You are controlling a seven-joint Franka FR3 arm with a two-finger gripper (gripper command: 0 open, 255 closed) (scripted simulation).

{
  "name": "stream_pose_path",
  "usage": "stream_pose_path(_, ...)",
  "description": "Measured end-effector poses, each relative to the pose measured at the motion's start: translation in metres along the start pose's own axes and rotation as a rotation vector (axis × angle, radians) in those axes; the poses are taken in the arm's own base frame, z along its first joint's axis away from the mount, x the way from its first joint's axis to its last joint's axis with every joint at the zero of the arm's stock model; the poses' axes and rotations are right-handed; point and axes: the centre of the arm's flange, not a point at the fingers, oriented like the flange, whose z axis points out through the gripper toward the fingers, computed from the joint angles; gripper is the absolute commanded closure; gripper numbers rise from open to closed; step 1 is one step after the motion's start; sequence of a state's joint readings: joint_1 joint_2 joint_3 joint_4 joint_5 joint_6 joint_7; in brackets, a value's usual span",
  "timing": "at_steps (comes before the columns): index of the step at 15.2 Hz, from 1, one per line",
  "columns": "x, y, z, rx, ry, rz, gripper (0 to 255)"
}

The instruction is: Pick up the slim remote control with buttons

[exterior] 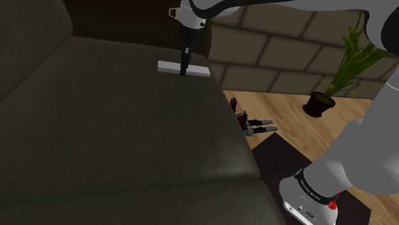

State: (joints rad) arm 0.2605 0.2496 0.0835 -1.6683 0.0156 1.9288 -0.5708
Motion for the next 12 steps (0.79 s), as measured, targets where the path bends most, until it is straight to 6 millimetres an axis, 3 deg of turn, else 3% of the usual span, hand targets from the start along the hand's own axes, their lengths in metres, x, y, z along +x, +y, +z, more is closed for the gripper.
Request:
stream_pose_path(9, 0.0005, -0.0006, 0.0003, -0.001, 0.002, -0.001, 255)
stream_pose_path(12, 0.001, -0.0002, -0.0094, 0.0, 0.0, 0.0, 255)
